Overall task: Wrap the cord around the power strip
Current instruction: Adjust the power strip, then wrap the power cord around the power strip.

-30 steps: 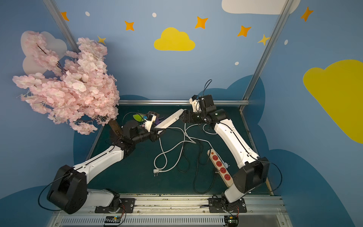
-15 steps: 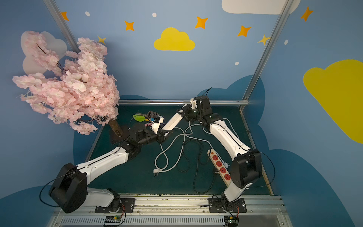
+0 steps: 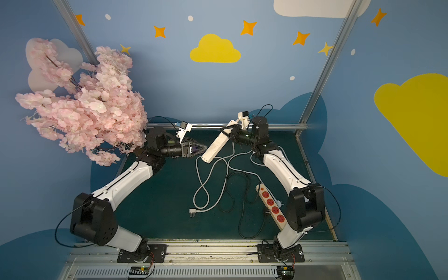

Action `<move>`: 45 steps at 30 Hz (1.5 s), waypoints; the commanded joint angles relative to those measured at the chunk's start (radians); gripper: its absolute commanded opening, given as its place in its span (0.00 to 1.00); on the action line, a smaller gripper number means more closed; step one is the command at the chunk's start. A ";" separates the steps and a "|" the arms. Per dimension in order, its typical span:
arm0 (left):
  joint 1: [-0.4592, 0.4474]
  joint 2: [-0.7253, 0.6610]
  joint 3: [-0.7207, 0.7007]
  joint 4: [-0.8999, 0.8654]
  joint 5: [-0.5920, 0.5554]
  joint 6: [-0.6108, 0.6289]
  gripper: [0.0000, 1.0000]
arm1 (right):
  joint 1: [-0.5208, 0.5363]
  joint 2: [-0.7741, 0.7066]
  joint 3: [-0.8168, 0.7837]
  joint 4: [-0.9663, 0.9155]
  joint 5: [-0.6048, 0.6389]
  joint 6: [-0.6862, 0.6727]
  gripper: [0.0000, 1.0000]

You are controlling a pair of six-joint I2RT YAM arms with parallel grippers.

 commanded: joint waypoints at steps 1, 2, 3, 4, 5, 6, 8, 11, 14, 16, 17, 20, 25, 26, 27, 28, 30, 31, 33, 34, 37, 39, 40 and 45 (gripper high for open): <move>-0.013 0.005 0.024 -0.052 0.116 -0.032 0.74 | 0.007 -0.078 -0.004 0.193 -0.093 -0.017 0.10; -0.013 0.007 0.030 -0.095 0.110 -0.003 0.73 | 0.008 -0.083 -0.009 0.220 -0.101 -0.015 0.10; -0.014 0.008 0.030 -0.099 0.112 0.000 0.72 | 0.008 -0.086 -0.009 0.232 -0.106 -0.015 0.10; -0.015 0.009 0.025 -0.078 0.115 -0.017 0.70 | 0.008 -0.090 -0.005 0.237 -0.107 -0.016 0.10; -0.016 0.008 0.017 -0.030 0.123 -0.049 0.68 | 0.009 -0.090 0.001 0.236 -0.105 -0.022 0.10; -0.017 0.008 0.009 0.004 0.128 -0.071 0.66 | 0.009 -0.089 0.008 0.234 -0.105 -0.024 0.10; -0.026 0.007 0.014 0.028 0.136 -0.091 0.61 | 0.009 -0.079 0.022 0.238 -0.105 -0.020 0.10; -0.034 0.013 0.032 0.049 0.138 -0.103 0.54 | 0.015 -0.059 0.042 0.260 -0.111 0.000 0.09; -0.035 0.024 0.048 0.085 0.136 -0.139 0.44 | 0.022 -0.052 0.052 0.272 -0.106 0.000 0.10; -0.036 0.026 0.062 0.093 0.138 -0.147 0.33 | 0.021 -0.053 0.054 0.267 -0.092 -0.005 0.13; -0.036 0.026 0.066 0.097 0.137 -0.148 0.28 | 0.017 -0.055 0.053 0.261 -0.087 -0.009 0.17; -0.030 0.016 0.077 0.113 0.107 -0.161 0.10 | 0.000 -0.077 0.035 0.214 -0.063 -0.033 0.51; -0.001 -0.007 0.082 0.139 0.003 -0.185 0.02 | -0.068 -0.194 -0.138 0.164 0.020 -0.084 0.75; -0.001 -0.009 0.086 0.137 -0.012 -0.185 0.02 | -0.073 -0.214 -0.167 0.135 0.040 -0.109 0.76; -0.001 -0.011 0.088 0.139 -0.029 -0.188 0.03 | -0.074 -0.234 -0.197 0.080 0.079 -0.150 0.77; -0.002 -0.011 0.093 0.140 -0.039 -0.193 0.03 | -0.064 -0.245 -0.226 0.031 0.127 -0.189 0.78; -0.004 -0.012 0.105 0.142 -0.052 -0.200 0.03 | -0.028 -0.235 -0.271 -0.026 0.217 -0.239 0.79; -0.005 -0.016 0.109 0.143 -0.056 -0.200 0.02 | 0.003 -0.221 -0.286 -0.053 0.278 -0.273 0.79; -0.009 -0.020 0.118 0.140 -0.061 -0.200 0.03 | 0.065 -0.179 -0.310 -0.068 0.400 -0.319 0.79; -0.010 -0.024 0.119 0.139 -0.065 -0.198 0.03 | 0.092 -0.144 -0.324 -0.045 0.449 -0.322 0.79; -0.014 -0.031 0.119 0.129 -0.072 -0.196 0.02 | 0.144 -0.017 -0.313 0.038 0.477 -0.266 0.78; -0.015 -0.035 0.118 0.122 -0.076 -0.192 0.03 | 0.185 0.055 -0.281 0.077 0.488 -0.249 0.78; -0.014 -0.038 0.119 0.118 -0.077 -0.188 0.02 | 0.208 0.089 -0.261 0.085 0.502 -0.241 0.78; -0.015 -0.044 0.119 0.119 -0.085 -0.191 0.02 | 0.262 0.240 -0.176 0.104 0.526 -0.197 0.77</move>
